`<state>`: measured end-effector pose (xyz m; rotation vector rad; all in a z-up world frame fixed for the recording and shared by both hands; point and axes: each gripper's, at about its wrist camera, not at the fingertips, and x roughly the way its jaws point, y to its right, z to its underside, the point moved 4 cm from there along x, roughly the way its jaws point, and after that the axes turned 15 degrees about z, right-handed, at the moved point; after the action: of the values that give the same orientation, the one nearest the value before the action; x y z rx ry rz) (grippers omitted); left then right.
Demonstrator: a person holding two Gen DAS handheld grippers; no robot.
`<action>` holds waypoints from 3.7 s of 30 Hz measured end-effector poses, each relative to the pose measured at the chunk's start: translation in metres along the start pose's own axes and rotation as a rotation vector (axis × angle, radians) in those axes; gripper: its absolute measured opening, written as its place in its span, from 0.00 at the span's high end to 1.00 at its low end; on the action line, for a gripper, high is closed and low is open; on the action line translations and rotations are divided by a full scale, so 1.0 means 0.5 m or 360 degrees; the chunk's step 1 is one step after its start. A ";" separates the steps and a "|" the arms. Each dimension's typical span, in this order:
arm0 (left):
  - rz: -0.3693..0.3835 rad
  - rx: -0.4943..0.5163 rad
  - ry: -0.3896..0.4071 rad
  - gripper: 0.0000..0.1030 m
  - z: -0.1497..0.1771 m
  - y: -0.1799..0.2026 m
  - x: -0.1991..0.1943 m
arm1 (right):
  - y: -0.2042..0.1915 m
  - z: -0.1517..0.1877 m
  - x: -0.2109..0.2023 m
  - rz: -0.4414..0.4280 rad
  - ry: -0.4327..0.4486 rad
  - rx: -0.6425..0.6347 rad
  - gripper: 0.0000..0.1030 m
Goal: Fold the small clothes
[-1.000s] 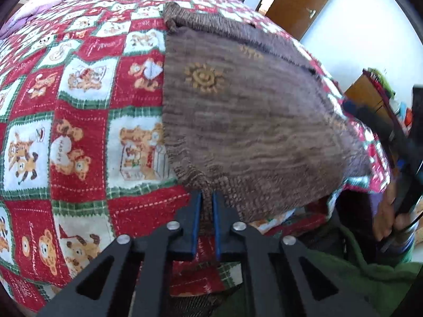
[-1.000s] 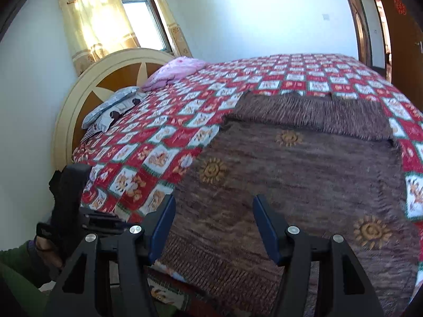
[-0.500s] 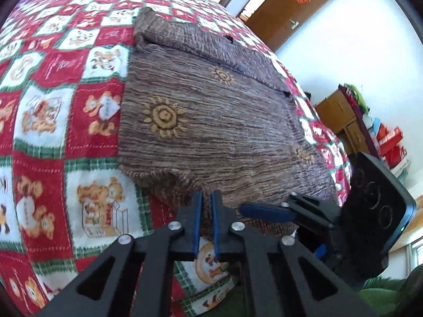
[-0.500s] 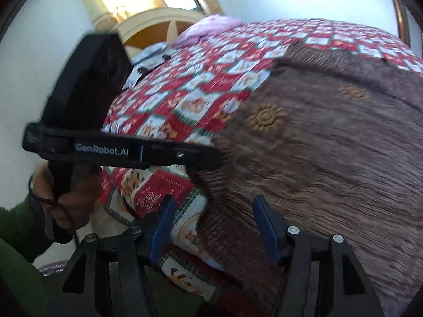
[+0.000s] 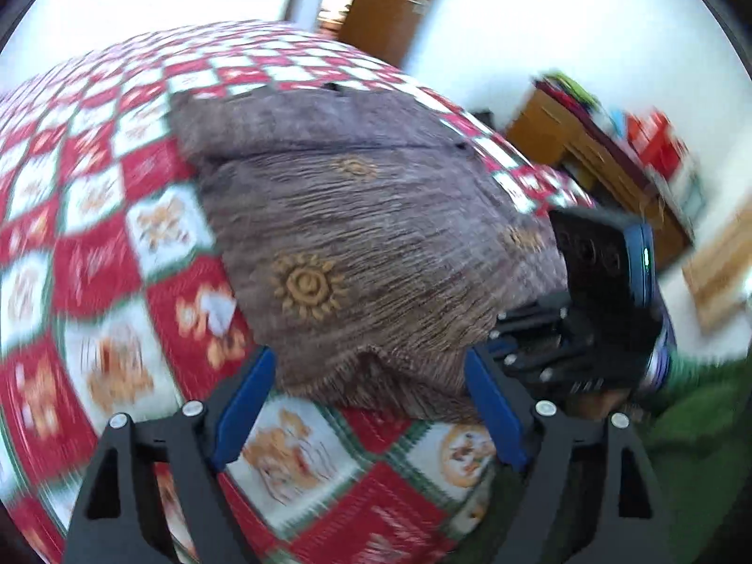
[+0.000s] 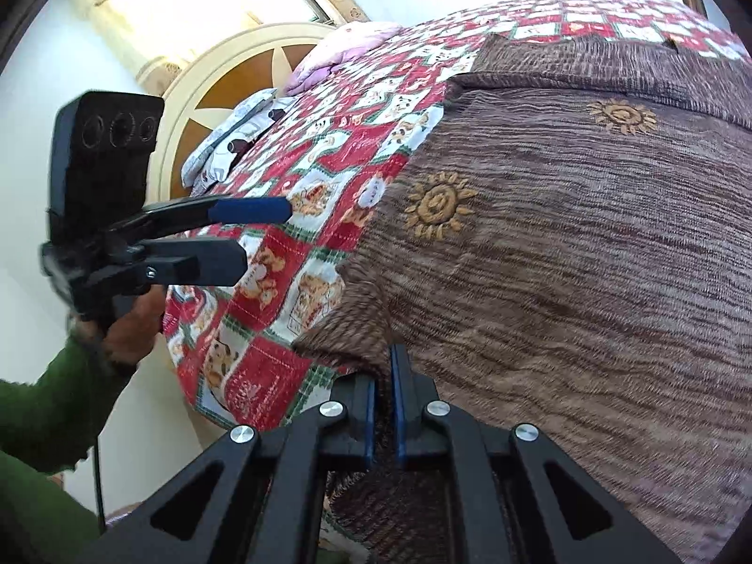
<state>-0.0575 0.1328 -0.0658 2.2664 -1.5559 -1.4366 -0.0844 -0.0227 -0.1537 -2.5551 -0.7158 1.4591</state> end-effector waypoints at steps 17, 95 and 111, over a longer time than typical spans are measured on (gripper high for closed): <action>0.0358 0.0924 -0.0562 0.50 -0.047 0.069 0.151 | -0.002 -0.101 -0.046 -0.0262 -0.0055 -0.0178 0.95; -0.0126 -0.0518 0.0529 0.86 -0.155 -0.242 0.127 | 0.531 -0.219 -0.187 0.0954 0.0161 0.0124 0.42; -0.0130 -0.0511 0.0610 0.86 -0.150 -0.225 0.102 | 0.468 -0.200 -0.208 0.0990 0.0211 0.0197 0.90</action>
<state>0.0786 0.1175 -0.1119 2.2560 -1.0519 -1.0844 0.0354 -0.2632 -0.0943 -2.8719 0.2133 1.3833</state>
